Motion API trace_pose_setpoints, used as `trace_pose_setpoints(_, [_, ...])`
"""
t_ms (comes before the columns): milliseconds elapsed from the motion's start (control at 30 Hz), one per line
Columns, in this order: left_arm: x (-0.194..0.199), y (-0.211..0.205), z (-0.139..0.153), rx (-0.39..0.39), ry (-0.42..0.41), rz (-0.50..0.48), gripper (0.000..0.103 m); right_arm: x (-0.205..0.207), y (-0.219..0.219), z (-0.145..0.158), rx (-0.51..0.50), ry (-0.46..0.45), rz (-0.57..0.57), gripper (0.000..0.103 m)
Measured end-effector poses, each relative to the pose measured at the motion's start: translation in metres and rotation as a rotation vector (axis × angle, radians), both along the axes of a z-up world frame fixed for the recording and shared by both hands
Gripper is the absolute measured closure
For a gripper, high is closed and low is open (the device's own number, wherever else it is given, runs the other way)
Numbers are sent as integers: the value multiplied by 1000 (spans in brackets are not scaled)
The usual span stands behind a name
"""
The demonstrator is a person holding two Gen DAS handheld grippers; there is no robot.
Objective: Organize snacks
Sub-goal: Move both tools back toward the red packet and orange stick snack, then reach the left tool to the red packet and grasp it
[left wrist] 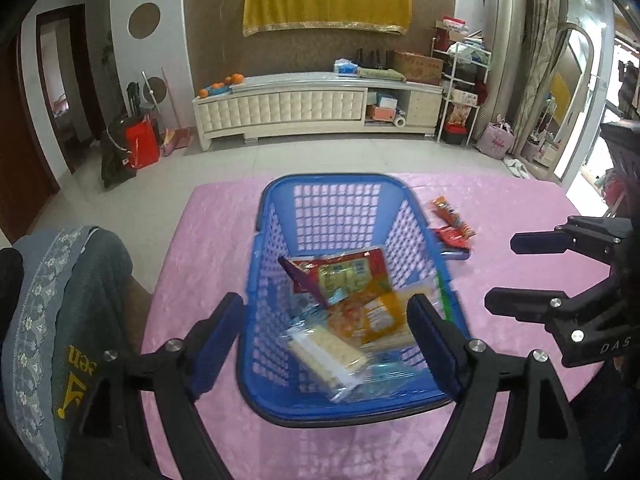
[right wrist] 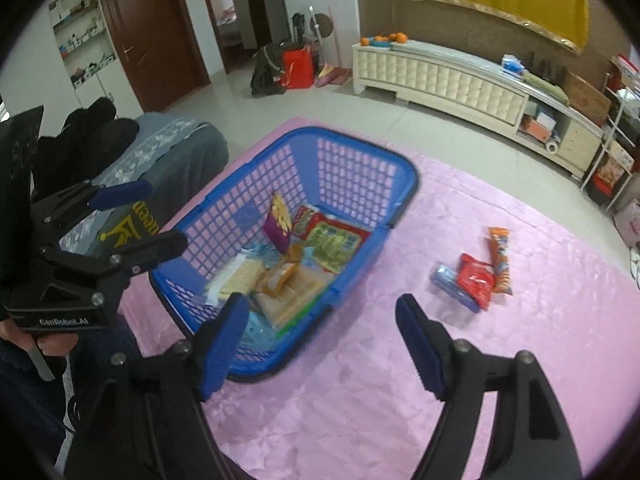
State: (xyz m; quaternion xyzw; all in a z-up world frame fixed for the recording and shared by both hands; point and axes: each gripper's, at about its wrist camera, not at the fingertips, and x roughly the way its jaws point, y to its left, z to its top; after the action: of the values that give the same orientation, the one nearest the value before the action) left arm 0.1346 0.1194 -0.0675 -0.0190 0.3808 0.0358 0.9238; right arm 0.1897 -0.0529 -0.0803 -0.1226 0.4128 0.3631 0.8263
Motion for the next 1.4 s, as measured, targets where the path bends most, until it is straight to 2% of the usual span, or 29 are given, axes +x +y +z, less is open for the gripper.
trace_pose_setpoints(233, [10,-46,15,7,-20,-58,21,7,-54,18,25,-33,-71,23])
trace_pose_setpoints(467, [28,-98,17,29,-13,-133,21,20,-101,25,56,-36,-149,23])
trace_pose_setpoints(700, [53,-146,9,44,13,-200,21,34,-141,18,60,-31,-199,23])
trace_pose_setpoints(867, [73,-170,-7,54,49,-223,21,48,-162,5,58,-11,-223,23])
trace_pose_setpoints(1167, [119,-188,-41,12,132,-196,21,80,-187,-32,32,27,-251,23])
trace_pose_setpoints(1400, [157,-184,-69,-56,161,-114,21,114,-194,-56,26,50,-251,23])
